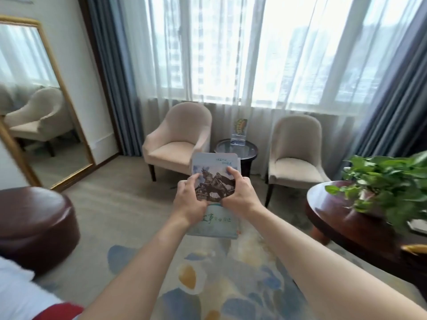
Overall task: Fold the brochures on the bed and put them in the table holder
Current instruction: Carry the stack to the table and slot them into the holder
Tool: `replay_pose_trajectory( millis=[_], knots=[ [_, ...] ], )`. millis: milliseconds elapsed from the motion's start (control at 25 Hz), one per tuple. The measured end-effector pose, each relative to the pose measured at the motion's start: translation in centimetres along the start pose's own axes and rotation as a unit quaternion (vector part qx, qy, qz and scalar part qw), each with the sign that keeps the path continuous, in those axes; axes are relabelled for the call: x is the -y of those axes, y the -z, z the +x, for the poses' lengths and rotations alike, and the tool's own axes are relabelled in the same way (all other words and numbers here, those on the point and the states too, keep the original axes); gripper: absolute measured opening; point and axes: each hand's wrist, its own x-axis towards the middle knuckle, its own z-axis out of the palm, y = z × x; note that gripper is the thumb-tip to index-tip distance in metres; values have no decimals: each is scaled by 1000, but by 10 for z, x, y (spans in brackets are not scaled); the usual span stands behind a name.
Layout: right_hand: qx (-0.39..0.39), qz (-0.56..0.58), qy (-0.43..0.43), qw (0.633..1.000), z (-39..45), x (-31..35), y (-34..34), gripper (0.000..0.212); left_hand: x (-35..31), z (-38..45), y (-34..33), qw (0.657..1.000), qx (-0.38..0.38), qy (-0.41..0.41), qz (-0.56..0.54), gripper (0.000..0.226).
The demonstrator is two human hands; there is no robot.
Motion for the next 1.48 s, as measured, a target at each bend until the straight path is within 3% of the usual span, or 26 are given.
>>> replay_pose_trajectory(
  millis=[320,720,1280,1480],
  knots=[
    [-34,22,-36,999,66,-54,48,92,-27,75,-77,998,50,-32,-8,75],
    [-70,-13,-41,997,230,-58,75,91,-30,251,-123,995,51,-81,-29,75],
    [-66,-6,-50,997,435,-117,88,93,-19,446,-206,995,72,-71,-7,77],
    [-62,-7,-44,997,534,-141,112,93,-32,534,-247,997,46,-61,7,81]
  ],
)
